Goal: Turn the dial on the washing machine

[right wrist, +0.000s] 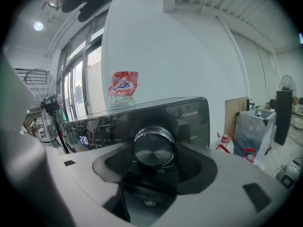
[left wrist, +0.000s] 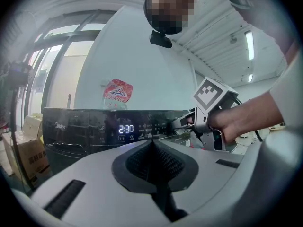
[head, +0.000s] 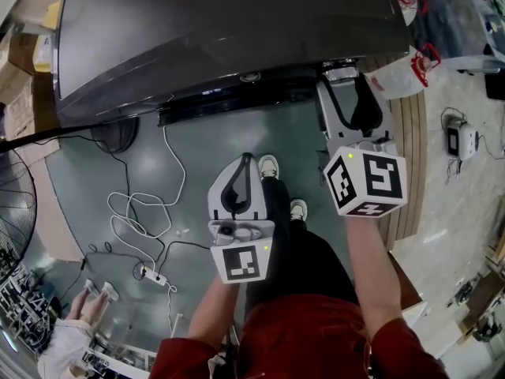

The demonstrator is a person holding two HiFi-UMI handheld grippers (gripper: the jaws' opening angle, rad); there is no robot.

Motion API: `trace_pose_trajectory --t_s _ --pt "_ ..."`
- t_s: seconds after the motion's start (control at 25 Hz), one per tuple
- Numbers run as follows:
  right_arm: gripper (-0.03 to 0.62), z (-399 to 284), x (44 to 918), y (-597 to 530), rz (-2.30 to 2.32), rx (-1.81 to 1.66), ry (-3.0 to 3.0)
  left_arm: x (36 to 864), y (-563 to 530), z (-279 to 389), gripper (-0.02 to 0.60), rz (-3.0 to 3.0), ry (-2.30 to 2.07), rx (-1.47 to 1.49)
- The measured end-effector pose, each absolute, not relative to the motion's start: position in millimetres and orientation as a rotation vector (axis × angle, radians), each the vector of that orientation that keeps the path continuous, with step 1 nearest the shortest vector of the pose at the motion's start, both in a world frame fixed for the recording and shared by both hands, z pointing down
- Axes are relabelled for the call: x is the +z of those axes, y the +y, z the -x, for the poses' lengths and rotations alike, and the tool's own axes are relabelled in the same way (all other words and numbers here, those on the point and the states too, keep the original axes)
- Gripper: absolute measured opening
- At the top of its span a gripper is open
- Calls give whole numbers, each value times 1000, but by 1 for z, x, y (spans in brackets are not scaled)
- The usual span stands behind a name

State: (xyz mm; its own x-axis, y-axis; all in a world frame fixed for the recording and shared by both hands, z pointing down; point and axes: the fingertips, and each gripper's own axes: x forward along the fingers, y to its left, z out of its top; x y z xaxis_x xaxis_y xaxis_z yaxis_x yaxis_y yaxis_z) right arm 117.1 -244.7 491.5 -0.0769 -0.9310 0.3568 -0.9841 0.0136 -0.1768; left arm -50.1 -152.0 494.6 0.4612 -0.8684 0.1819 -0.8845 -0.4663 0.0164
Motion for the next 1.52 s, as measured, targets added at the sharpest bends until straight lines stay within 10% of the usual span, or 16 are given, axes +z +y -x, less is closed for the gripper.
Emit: trace_pose_trajectory --t_s 1.52 --pt "311 -101 311 34 -1835 310 -2216 259 56 104 9 -2495 -1802 86"
